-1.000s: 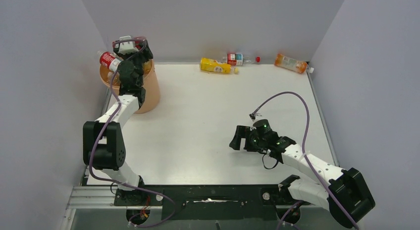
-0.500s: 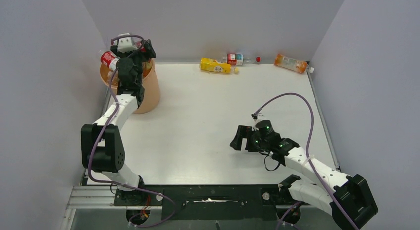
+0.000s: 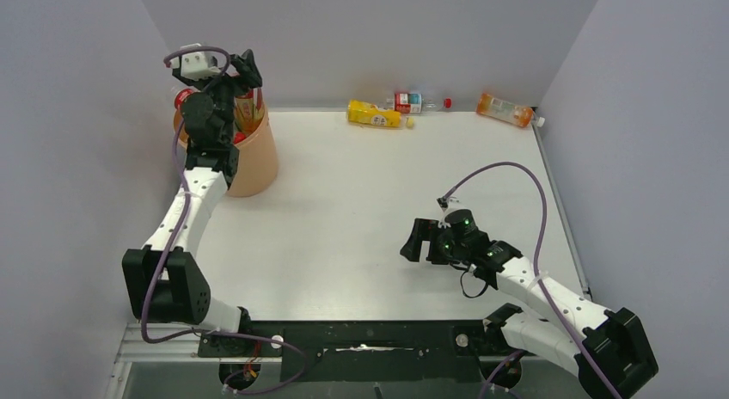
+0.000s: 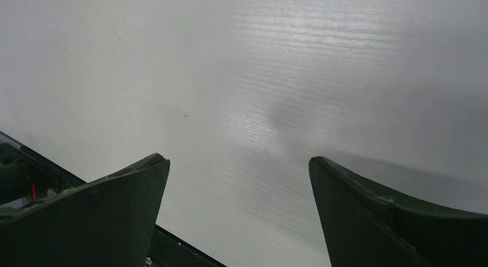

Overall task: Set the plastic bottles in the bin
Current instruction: Place the plastic bottle in the trash bin.

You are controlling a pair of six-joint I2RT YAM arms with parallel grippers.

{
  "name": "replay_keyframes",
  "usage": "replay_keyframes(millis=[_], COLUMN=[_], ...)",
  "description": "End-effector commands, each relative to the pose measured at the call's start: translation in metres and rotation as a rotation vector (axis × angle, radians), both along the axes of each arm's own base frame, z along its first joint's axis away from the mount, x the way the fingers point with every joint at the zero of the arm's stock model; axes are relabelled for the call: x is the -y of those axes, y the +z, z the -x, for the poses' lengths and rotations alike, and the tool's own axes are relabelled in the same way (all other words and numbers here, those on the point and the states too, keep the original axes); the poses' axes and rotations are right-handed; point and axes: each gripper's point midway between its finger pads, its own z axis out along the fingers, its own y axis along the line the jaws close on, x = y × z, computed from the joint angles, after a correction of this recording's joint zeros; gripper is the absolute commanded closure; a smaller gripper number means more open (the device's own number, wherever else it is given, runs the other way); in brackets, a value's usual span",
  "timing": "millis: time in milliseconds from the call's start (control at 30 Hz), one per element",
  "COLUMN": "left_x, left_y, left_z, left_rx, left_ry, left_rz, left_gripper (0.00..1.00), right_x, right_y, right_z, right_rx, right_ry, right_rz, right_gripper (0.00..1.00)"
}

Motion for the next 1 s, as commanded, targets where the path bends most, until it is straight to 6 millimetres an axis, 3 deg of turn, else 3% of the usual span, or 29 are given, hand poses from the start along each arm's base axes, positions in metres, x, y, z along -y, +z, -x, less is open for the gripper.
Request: replay_keyframes(millis=[0,133,233,433,667,867,967], left_x=[0.018,0.043,0.07,0.138,0.207,0.255,0.276], left_y=[0.069,0.082,0.081,0.045,-0.013,-0.067,-0.093], left_z=[0.045,0.072,0.083,0.083,0.05,0.001,-0.025], left_rx=[0.132,0.141,0.115,0.009,-0.165,-0.27,-0.293], left_ry=[-0.082,-0.138,-0.195,-0.314,-0.415,-0.478,-0.497], left_rz=[0.039,0.048,0.06,0.071,0.027,-0.036,-0.079], left_gripper=[0.15,0.15,0.15,0.15,0.15,0.15,0.15], right_x=[-0.008,-0.009,-0.008,-0.001,0.015,0.028,0.031], right_y=[0.019,0.025,0.031,0.05,0.071,0.098,0.102], right_z=[-0.007,-0.006,-0.007,-0.008,-0.005,-0.001,0.002], right_rx=[0.057,0.066,0.074,0.101,0.119,0.164,0.169], right_ry=[0.015,0.014,0.009,-0.024,-0.098,-0.178,-0.193], right_rz=[-0.038,-0.05,-0.053,-0.039,-0.021,-0.053,-0.063], right_gripper=[0.02,0.02,0.02,0.02,0.02,0.02,0.02])
